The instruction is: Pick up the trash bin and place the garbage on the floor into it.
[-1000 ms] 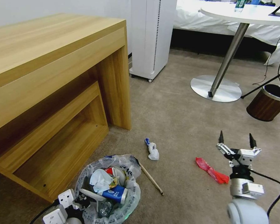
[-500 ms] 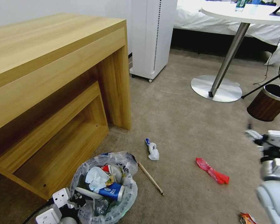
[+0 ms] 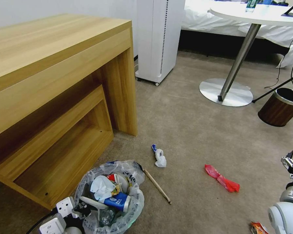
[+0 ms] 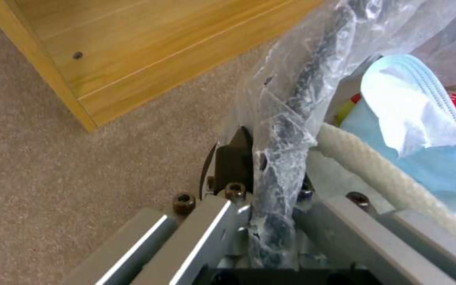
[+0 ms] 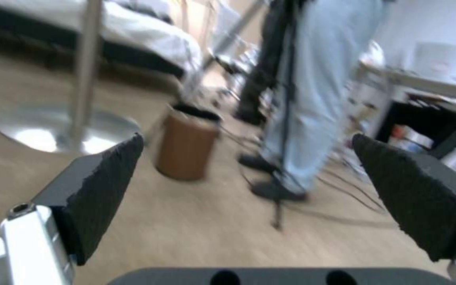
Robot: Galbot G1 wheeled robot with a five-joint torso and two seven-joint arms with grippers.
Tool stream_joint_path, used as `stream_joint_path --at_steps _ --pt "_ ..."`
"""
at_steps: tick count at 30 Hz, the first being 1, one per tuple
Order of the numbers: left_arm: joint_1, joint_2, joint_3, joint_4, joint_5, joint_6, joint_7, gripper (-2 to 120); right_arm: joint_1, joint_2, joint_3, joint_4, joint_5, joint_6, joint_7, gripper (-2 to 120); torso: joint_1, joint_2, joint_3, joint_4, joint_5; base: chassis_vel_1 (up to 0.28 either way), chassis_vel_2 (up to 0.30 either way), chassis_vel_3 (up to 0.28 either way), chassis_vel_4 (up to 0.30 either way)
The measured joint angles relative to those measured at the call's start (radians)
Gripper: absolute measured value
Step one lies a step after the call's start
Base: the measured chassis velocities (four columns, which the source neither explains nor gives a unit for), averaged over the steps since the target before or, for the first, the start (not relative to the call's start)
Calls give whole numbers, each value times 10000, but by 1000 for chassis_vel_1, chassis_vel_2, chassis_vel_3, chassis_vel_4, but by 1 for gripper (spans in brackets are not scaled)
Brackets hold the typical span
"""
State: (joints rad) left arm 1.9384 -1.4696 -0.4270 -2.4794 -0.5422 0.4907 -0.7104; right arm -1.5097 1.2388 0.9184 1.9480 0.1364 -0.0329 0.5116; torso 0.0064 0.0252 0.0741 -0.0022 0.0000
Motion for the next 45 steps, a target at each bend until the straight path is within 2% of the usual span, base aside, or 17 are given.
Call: stream_joint_path --at_steps 3,5,6,9,10,12,13,14,16,17,21,27,31,33,38,41,45 --pt "1 -23 9 9 12 2 -1 0 167 -163 -186 -85 188 679 -680 100 0 0 0 0 1 0 0 0 0" --pt "4 -35 6 17 20 4 -14 0 360 -680 -733 -121 807 1188 -1679 100 0 0 0 0 1 0 0 0 0" --pt "4 -35 6 17 20 4 -14 0 360 -680 -733 -121 807 1188 -1679 100 0 0 0 0 1 0 0 0 0" --pt "30 -37 -29 12 19 3 -52 0 619 -1826 -1801 -197 2010 1729 -2832 100 0 0 0 0 -3 0 0 0 0" --pt "30 -37 -29 12 19 3 -52 0 619 -1826 -1801 -197 2010 1729 -2832 100 0 0 0 0 -3 0 0 0 0" --pt "24 -59 -88 -6 -3 2 -110 0 1078 -2762 -2929 -461 2906 1989 -3594 100 0 -1 1 3 2 0 0 0 0" --pt "24 -59 -88 -6 -3 2 -110 0 1078 -2762 -2929 -461 2906 1989 -3594 100 0 -1 1 3 2 0 0 0 0" --pt "9 -92 -136 -26 -22 1 -125 0 1543 -3225 -3648 -774 3245 2182 -4127 100 0 0 0 3 0 0 0 0 0" --pt "-8 -116 -190 -52 -68 0 -125 0 2085 -3619 -4412 -1115 3581 2338 -4501 100 1 -1 1 4 3 0 0 0 0" --pt "-8 -116 -190 -52 -68 0 -125 0 2085 -3619 -4412 -1115 3581 2338 -4501 100 1 -1 1 4 3 0 0 0 0" --pt "11 -153 -275 -61 -82 2 -122 0 3470 -4250 -6237 -1928 3800 2307 -4933 100 1 0 2 2 1 0 0 0 0" --pt "-6 -180 -248 33 -35 24 -119 0 4397 -4349 -7524 -2546 4161 1726 -4819 100 1 -1 2 0 2 0 0 0 0" --pt "-29 -187 -216 143 47 32 -119 0 5159 -4347 -8762 -3017 5026 384 -5037 100 1 0 1 1 0 0 0 0 0" --pt "-29 -189 -215 147 50 32 -119 0 5193 -4339 -8817 -3049 5068 325 -5053 100 1 -1 1 1 0 0 0 0 0" --pt "34 -291 -136 229 266 35 -114 0 5993 -3779 -10276 -4202 5659 -802 -5754 100 1 -1 1 1 4 0 0 0 0" --pt "79 -337 -107 254 375 37 -95 0 6395 -3313 -10897 -5000 5540 -1011 -6152 100 1 -1 1 1 -1 0 0 0 0" --pt "83 -364 -98 335 427 37 -81 0 6728 -2895 -11421 -5537 5385 -1370 -6058 100 1 0 1 1 1 0 0 0 0"
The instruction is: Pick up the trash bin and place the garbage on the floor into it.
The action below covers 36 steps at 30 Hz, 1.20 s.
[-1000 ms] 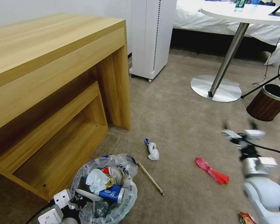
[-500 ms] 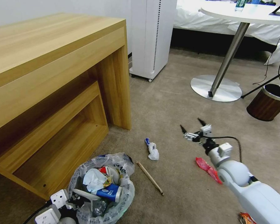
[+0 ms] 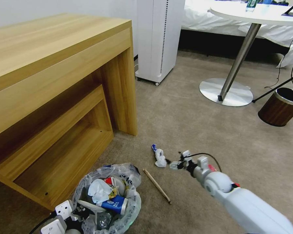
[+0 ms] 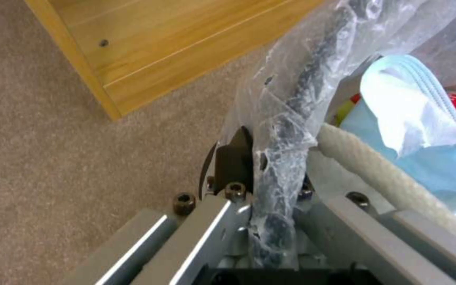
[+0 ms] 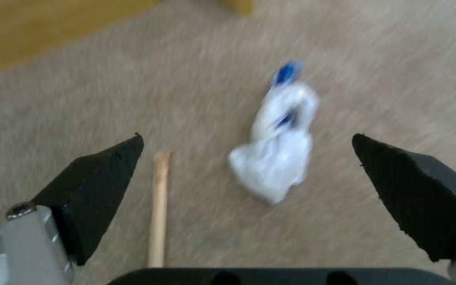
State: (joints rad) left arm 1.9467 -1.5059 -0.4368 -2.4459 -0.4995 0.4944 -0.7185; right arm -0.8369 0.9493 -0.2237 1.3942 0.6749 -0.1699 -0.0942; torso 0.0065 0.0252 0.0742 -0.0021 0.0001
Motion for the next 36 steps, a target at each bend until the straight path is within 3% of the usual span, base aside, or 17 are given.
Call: stream_joint_path --at_steps 9,23,36 --pt "36 -69 20 116 137 -2 12 0 337 605 -912 -526 41 -1197 419 100 -1 0 0 0 -2 0 0 0 0" --pt "43 -147 92 236 256 -116 111 0 473 1923 -1392 -1934 -359 -1203 254 100 -1 0 0 1 1 0 0 0 0" --pt "34 -127 138 291 243 -155 95 0 254 1675 -1199 -2038 -436 -1144 494 100 -1 0 -1 -1 -1 0 0 0 0"
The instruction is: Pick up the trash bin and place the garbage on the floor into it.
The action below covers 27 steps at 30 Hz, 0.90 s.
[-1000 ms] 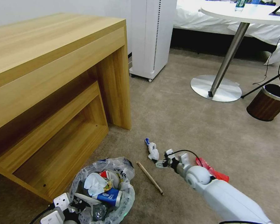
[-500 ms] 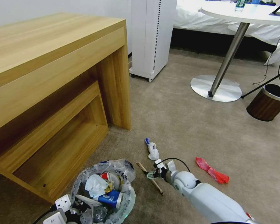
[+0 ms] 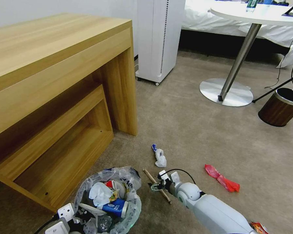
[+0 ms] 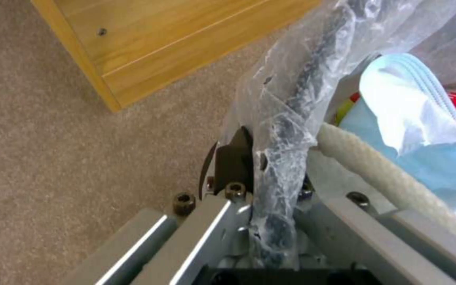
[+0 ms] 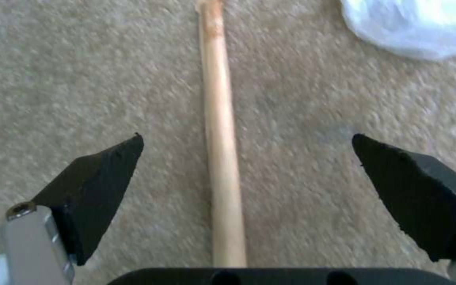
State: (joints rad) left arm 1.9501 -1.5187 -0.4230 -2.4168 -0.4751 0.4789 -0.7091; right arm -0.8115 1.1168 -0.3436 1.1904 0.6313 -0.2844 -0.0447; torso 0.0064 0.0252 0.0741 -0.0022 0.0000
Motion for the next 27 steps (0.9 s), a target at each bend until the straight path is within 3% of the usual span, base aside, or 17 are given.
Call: stream_joint_path --at_steps 11,27 --pt "32 24 24 22 46 -34 9 0 -20 885 -24 -979 -184 367 -225 100 -1 0 0 1 1 0 0 0 0" --pt "17 75 99 122 106 -80 26 0 -108 895 10 -1241 -533 677 -310 100 -1 1 -1 1 0 0 0 0 0"
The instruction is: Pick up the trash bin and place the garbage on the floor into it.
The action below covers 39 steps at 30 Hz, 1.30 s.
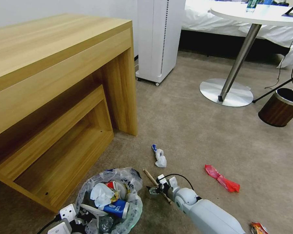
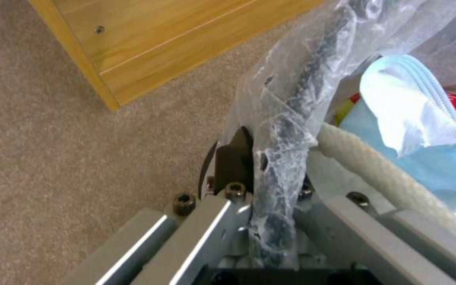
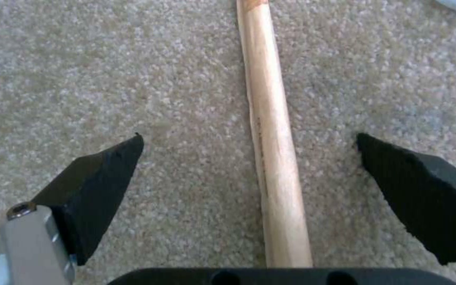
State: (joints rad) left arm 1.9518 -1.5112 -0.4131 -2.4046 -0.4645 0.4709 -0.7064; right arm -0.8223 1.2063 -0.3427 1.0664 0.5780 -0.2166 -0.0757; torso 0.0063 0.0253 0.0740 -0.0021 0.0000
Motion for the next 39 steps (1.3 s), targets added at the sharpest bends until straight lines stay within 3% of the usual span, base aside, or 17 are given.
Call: stream_joint_path --at_steps 9,16,22,32,39 --pt "7 34 28 3 19 -38 8 0 -22 -135 -314 41 -364 14 369 100 0 2 -1 5 10 0 0 0 0" --pt "-28 100 66 17 25 -72 8 0 431 -1380 -1003 1397 253 -1159 1909 100 3 -1 4 -7 -7 0 0 0 0" --pt "-34 111 134 40 53 -103 13 0 570 -1336 -1080 1258 386 -1055 1995 100 3 -1 3 0 -2 0 0 0 0" --pt "10 179 134 32 59 -160 15 0 251 -449 -1090 767 206 -781 2023 100 2 0 0 -5 -6 0 0 0 0" --pt "28 142 152 77 154 -191 33 0 280 -450 -1041 663 190 -654 1915 100 2 -1 0 0 6 0 0 0 0"
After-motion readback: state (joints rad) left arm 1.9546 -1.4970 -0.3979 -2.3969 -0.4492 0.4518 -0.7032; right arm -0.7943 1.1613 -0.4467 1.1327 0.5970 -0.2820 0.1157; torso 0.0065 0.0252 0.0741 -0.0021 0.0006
